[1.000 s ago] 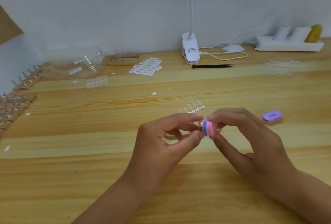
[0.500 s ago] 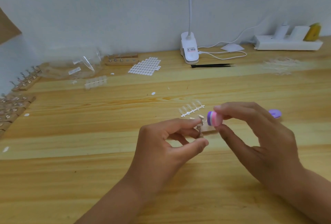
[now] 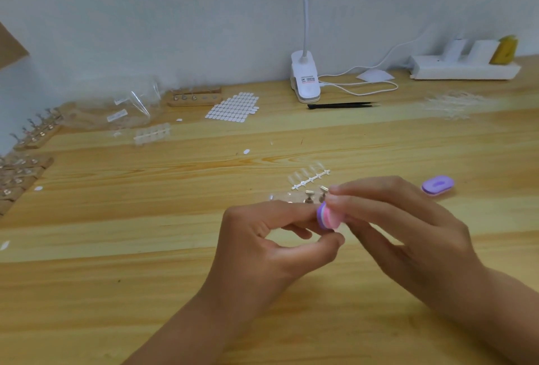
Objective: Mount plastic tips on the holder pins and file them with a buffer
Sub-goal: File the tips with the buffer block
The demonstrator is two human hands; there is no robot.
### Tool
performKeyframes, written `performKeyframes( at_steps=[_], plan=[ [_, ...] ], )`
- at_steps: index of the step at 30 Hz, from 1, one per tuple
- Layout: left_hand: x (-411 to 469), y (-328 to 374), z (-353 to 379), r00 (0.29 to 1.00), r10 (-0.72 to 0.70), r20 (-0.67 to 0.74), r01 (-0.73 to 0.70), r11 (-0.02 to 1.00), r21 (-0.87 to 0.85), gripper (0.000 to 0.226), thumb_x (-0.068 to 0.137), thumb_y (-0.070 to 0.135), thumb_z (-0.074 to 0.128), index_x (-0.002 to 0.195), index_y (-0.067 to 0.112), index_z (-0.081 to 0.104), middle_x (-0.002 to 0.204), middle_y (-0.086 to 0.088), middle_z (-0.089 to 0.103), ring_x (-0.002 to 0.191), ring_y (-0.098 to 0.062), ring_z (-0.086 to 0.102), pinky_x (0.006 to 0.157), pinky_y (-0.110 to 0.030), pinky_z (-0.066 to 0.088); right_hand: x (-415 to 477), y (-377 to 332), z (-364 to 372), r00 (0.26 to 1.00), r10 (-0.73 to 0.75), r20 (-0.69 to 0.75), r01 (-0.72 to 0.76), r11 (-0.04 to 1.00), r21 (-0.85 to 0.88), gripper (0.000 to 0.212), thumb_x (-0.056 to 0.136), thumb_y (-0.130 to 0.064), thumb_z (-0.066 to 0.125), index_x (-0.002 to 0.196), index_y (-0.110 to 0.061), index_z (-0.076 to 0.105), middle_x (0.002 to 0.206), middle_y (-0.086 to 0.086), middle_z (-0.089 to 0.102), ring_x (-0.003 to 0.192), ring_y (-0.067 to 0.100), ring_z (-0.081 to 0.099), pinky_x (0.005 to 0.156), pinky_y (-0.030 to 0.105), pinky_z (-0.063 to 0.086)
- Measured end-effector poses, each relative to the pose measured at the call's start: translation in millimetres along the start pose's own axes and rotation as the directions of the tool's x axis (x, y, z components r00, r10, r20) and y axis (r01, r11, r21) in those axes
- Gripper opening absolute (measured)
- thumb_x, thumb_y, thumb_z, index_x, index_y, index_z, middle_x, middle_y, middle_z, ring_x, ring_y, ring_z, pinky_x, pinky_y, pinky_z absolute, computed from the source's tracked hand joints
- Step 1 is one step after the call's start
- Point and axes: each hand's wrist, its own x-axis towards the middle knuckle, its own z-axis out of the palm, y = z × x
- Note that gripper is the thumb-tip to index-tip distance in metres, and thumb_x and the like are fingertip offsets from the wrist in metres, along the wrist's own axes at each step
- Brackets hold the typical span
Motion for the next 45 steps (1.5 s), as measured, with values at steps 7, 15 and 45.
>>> performKeyframes(
  at_steps=[7, 15, 45],
  plan=[
    [1, 1, -2, 1.0, -0.006, 0.017, 0.007, 0.998, -0.064, 0.026, 0.069, 0.013, 0.083, 0.088, 0.03, 0.078, 0.08, 0.01, 0.076, 0.069, -0.012, 0.069, 0.068, -0.018, 0.052, 0, -6, 2, 0.997, 0.046, -0.066, -0.043, 0.998, 0.048, 0.026, 0.091, -0.001, 0.069, 0.115, -0.01, 0.067, 0.112, 0.005, 0.069, 0.106, 0.014, 0.068, 0.095, 0.021, 0.049],
    [1, 2, -2, 1.0, -0.005, 0.023, 0.007, 0.999, -0.054, 0.025, 0.069, 0.012, 0.084, 0.088, 0.029, 0.078, 0.079, 0.012, 0.075, 0.07, -0.009, 0.069, 0.068, -0.017, 0.052, 0, -5, 1, 0.994, 0.052, -0.094, -0.049, 0.998, 0.034, 0.025, 0.091, -0.003, 0.071, 0.115, -0.01, 0.067, 0.111, 0.003, 0.069, 0.106, 0.01, 0.067, 0.095, 0.019, 0.048],
    [4, -8, -2, 0.977, -0.209, 0.048, 0.214, 0.93, -0.3, 0.031, 0.065, 0.025, 0.085, 0.095, 0.031, 0.078, 0.081, -0.002, 0.077, 0.077, -0.027, 0.075, 0.077, -0.036, 0.061, 2, 4, 2, 1.0, 0.013, -0.001, -0.013, 0.995, -0.096, 0.022, 0.094, -0.001, 0.065, 0.115, -0.003, 0.071, 0.108, 0.01, 0.068, 0.099, 0.021, 0.067, 0.088, 0.031, 0.053]
  ],
)
